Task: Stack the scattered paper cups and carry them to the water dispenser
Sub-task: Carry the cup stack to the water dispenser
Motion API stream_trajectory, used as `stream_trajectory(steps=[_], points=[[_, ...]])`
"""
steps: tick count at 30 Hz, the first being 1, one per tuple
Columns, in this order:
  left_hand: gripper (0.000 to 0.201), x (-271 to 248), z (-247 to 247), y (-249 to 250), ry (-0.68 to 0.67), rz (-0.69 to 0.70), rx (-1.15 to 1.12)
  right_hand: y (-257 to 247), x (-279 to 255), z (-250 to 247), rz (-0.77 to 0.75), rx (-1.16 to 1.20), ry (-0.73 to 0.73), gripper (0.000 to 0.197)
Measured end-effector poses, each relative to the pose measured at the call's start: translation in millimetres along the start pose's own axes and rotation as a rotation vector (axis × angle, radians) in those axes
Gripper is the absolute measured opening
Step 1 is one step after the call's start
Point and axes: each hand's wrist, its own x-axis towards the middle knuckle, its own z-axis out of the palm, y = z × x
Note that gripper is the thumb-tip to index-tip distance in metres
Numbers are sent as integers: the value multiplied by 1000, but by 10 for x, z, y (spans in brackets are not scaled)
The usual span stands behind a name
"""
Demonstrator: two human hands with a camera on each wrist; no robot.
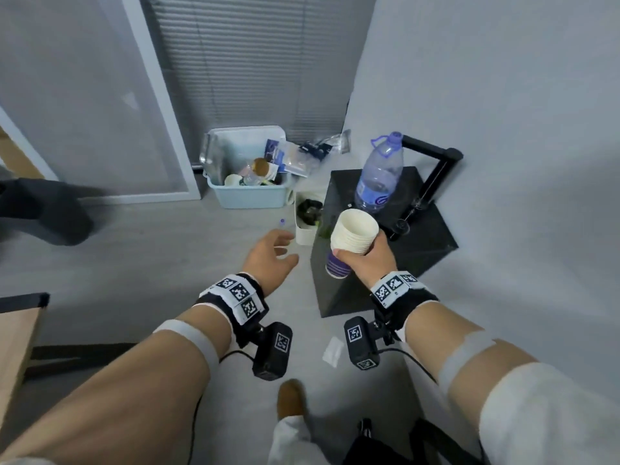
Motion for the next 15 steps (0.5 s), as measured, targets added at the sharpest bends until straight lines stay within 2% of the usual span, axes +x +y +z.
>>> stream_trajectory(steps=[3, 11, 15], points=[[24, 341, 274, 38, 17, -47, -42, 249, 416, -215, 47, -19, 139, 81], [14, 996, 847, -70, 58, -44, -169, 785, 1238, -594, 142, -7, 449, 82], [27, 1255, 1187, -84, 14, -28, -234, 1025, 1612, -857, 177, 29, 604, 89]])
